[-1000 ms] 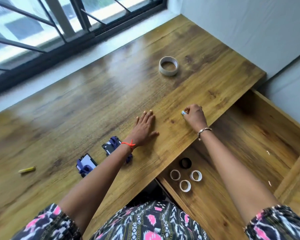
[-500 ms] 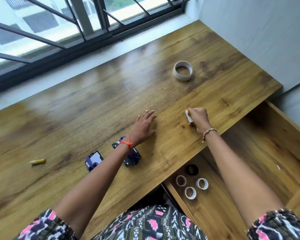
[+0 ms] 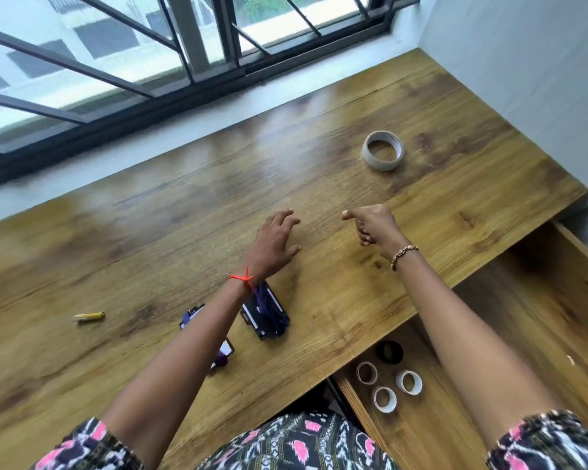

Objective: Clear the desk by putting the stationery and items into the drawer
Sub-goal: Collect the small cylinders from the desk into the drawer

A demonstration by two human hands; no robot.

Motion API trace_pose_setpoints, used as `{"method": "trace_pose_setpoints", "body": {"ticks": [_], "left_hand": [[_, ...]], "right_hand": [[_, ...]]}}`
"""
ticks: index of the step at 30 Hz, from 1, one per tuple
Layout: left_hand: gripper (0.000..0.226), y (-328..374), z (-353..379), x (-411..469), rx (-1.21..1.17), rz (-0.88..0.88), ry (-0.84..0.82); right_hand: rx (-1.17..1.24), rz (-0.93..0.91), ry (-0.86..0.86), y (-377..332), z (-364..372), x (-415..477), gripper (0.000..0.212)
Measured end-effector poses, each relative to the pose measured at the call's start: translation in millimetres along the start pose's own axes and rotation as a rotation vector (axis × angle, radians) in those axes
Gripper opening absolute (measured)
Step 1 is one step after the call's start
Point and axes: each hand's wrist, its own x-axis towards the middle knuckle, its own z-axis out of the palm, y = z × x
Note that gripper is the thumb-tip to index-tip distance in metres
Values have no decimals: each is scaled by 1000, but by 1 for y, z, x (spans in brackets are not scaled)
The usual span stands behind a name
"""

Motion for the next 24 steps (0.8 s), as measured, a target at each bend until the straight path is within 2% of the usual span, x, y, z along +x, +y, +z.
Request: {"method": "trace_pose_setpoints", "body": {"ticks": [6, 12, 15, 18, 21, 24], "left_hand": [[42, -31, -22, -33, -69, -66, 119], [31, -71, -42, -83, -66, -210, 269], [29, -86, -48, -113, 7, -340, 440], [29, -103, -54, -143, 119, -540, 576], [33, -123, -61, -168, 194, -731, 606], [38, -142, -68, -187, 149, -887, 601]], "right_hand": [[-218, -24, -246, 6, 50, -14, 17], [-331, -87, -429, -5, 91, -24, 7], [-389, -155, -454, -14, 112, -23, 8], [-436, -205, -489, -24, 136, -26, 10], [-460, -229, -532, -32, 160, -31, 8], [-492, -245, -566, -37, 183, -38, 10]]}}
